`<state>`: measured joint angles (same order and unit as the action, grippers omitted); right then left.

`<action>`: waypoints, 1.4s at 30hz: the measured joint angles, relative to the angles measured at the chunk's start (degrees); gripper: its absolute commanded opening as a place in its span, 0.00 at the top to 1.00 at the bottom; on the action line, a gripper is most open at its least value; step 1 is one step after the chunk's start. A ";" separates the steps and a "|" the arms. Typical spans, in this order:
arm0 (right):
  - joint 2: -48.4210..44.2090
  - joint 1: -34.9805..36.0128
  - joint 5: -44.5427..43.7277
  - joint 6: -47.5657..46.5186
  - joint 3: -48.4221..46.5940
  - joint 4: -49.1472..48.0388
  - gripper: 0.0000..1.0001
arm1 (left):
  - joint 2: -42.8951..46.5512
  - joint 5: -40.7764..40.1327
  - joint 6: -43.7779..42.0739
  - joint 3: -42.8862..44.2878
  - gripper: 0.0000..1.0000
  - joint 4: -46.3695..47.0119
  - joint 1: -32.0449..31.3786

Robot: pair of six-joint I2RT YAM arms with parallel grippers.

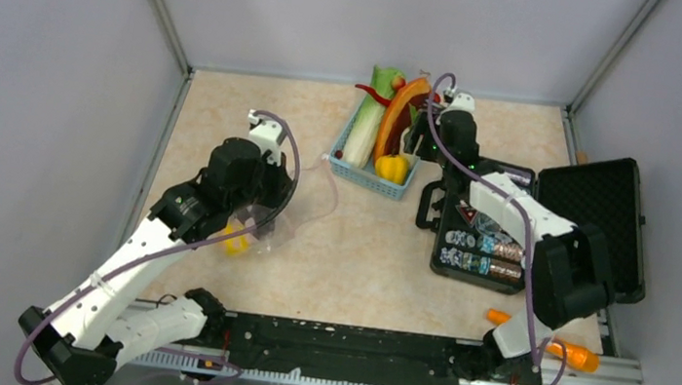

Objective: Place the food in the zip-top bag and seal the zipper
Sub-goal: Pick up the fake vegetable from the bin.

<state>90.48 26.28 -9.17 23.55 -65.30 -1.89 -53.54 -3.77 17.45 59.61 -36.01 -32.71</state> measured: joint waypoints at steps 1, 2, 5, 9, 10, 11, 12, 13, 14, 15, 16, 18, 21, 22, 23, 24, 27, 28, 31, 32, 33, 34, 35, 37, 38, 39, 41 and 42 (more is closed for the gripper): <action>1.09 -0.37 0.28 -0.35 -0.24 0.02 0.31 | 0.33 0.13 0.02 -0.22 1.00 -0.02 0.00; 2.25 -0.61 0.42 -0.68 -0.72 0.33 0.30 | 0.61 0.22 0.04 -0.37 1.00 -0.07 0.00; 6.10 -0.70 0.44 -1.68 -3.45 1.46 0.29 | 1.51 0.42 0.20 -0.61 1.00 -0.13 0.00; 11.85 -0.70 0.72 -3.17 -9.49 3.10 0.30 | 2.08 1.14 0.31 -0.98 1.00 -0.20 0.00; 13.05 -0.70 0.72 -3.54 -10.67 3.41 0.31 | 2.05 1.38 0.37 -1.01 1.00 -0.17 0.00; 13.92 -0.70 0.68 -3.72 -11.43 3.54 0.31 | 2.05 1.44 0.39 -1.07 1.00 -0.22 0.00; 14.75 -0.70 0.50 -3.96 -12.04 3.80 0.31 | 2.05 1.51 0.42 -1.14 1.00 -0.22 0.00; 15.28 -0.70 0.22 -4.09 -12.37 4.11 0.31 | 2.05 1.66 0.44 -1.16 1.00 -0.24 0.00; 15.85 -0.70 -0.28 -4.35 -12.57 4.39 0.33 | 2.05 1.70 0.44 -1.18 1.00 -0.26 0.00; 16.22 -0.70 -0.46 -4.48 -12.79 4.98 0.34 | 2.05 1.86 0.44 -1.22 1.00 -0.24 0.00; 16.57 -0.70 -0.66 -4.61 -12.85 5.09 0.35 | 2.05 1.90 0.44 -1.25 1.00 -0.26 0.00; 17.29 -0.70 -0.90 -5.07 -13.16 6.12 0.35 | 2.05 2.05 0.44 -1.33 1.00 -0.24 0.00; 17.81 -0.70 -1.40 -5.55 -13.16 6.86 0.34 | 2.05 2.32 0.46 -1.36 1.00 -0.26 0.00; 17.88 -0.70 -1.57 -5.64 -13.16 7.04 0.34 | 2.05 2.47 0.46 -1.36 1.00 -0.26 0.00; 17.92 -0.70 -1.73 -5.84 -13.18 6.99 0.35 | 2.05 2.49 0.48 -1.36 1.00 -0.26 0.00; 17.94 -0.70 -1.90 -6.01 -13.18 6.99 0.35 | 2.05 2.62 0.50 -1.36 1.00 -0.28 0.00; 18.51 -0.68 -2.60 -6.71 -13.90 7.04 0.41 | 2.05 2.73 0.61 -1.36 1.00 -0.28 0.00; 18.86 -0.68 -2.71 -7.02 -14.21 6.88 0.48 | 2.05 2.73 0.66 -1.36 1.00 -0.26 0.00; 19.87 -0.70 -3.23 -7.72 -14.47 6.19 0.68 | 2.05 2.75 0.72 -1.36 1.00 -0.28 0.00; 20.09 -0.70 -3.37 -7.76 -14.56 6.23 0.72 | 2.05 2.78 0.79 -1.36 1.00 -0.28 0.00; 20.13 -0.70 -3.41 -7.87 -14.62 6.23 0.74 | 2.05 2.80 0.87 -1.36 1.00 -0.28 0.00; 20.13 -0.70 -3.34 -8.04 -14.62 6.21 0.74 | 2.05 2.84 0.92 -1.40 1.00 -0.26 0.00; 20.02 -0.70 -3.19 -8.04 -14.60 6.08 0.74 | 2.05 2.86 0.94 -1.46 1.00 -0.24 0.00; 19.04 -0.70 -2.86 -7.98 -13.53 5.14 0.74 | 2.05 2.89 1.07 -1.70 1.00 -0.24 0.00; 18.01 -0.70 -2.58 -8.00 -12.35 4.46 0.74 | 2.05 2.89 1.09 -1.79 1.00 -0.26 0.00; 16.48 -0.66 -2.25 -8.00 -10.86 4.00 0.74 | 2.03 2.89 1.11 -1.81 1.00 -0.26 0.00; 12.33 -0.59 -1.49 -7.89 -7.54 2.86 0.75 | 2.03 2.91 1.14 -1.84 1.00 -0.22 0.00; 9.14 -0.59 -0.96 -7.78 -5.33 1.51 0.75 | 2.03 2.91 1.14 -1.86 1.00 -0.22 0.00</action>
<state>99.61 25.69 -10.13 15.77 -70.63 -0.38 -51.51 -0.86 18.59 57.76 -36.23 -32.71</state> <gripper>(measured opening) 0.326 0.002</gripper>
